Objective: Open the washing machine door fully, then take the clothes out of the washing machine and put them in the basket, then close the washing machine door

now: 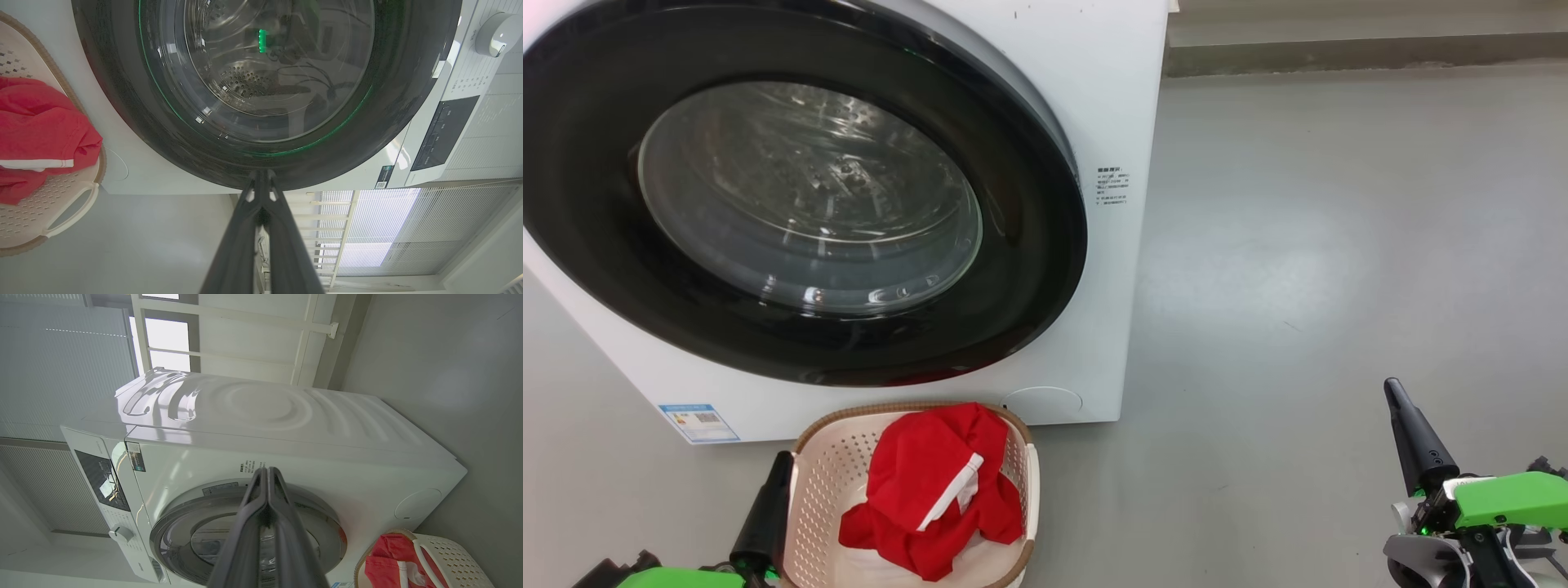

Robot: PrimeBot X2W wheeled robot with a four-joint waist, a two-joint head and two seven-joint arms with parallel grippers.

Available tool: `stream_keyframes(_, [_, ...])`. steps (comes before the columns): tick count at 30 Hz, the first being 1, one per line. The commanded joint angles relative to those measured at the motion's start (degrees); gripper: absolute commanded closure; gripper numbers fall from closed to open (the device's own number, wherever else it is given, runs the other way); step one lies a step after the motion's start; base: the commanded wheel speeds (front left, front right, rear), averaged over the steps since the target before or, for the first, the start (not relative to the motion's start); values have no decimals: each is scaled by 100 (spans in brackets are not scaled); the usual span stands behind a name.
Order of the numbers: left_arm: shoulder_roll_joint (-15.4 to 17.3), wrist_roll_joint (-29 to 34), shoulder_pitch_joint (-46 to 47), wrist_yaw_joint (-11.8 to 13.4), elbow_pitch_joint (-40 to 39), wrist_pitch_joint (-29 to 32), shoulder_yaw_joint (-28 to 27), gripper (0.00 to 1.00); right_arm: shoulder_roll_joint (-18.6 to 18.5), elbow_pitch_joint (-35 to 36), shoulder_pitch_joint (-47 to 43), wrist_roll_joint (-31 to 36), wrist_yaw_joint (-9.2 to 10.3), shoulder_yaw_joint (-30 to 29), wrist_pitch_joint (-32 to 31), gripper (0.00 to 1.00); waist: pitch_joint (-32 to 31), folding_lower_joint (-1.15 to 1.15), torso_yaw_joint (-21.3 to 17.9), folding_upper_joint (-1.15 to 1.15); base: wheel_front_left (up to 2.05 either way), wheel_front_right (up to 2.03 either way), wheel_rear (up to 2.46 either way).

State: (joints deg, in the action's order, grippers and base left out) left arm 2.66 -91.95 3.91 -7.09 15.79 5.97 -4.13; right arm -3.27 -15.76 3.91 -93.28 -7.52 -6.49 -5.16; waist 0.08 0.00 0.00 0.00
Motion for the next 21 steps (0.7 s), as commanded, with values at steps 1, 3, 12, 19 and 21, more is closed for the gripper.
stream_keyframes(1, [44, -41, 252, -40, -152, 32, -216, 100, -47, 157, 243, 16, 3, 110, -41, 100, 0, 0, 0, 0, 0, 0, 0])
stream_keyframes(3, [44, -41, 252, -40, -152, 32, -217, 100, -46, 157, 243, 17, 3, 108, -43, 100, 0, 0, 0, 0, 0, 0, 0])
stream_keyframes(12, [42, -38, 253, -40, -153, 34, -219, 100, -40, 157, 244, 25, 3, 100, -49, 100, 0, 0, 0, 0, 0, 0, 0])
stream_keyframes(19, [40, -37, 253, -40, -153, 36, -221, 100, -35, 156, 245, 30, 3, 93, -55, 100, 0, 0, 0, 0, 0, 0, 0])
stream_keyframes(21, [40, -36, 253, -40, -153, 36, -222, 100, -34, 156, 245, 32, 3, 92, -56, 100, 0, 0, 0, 0, 0, 0, 0])
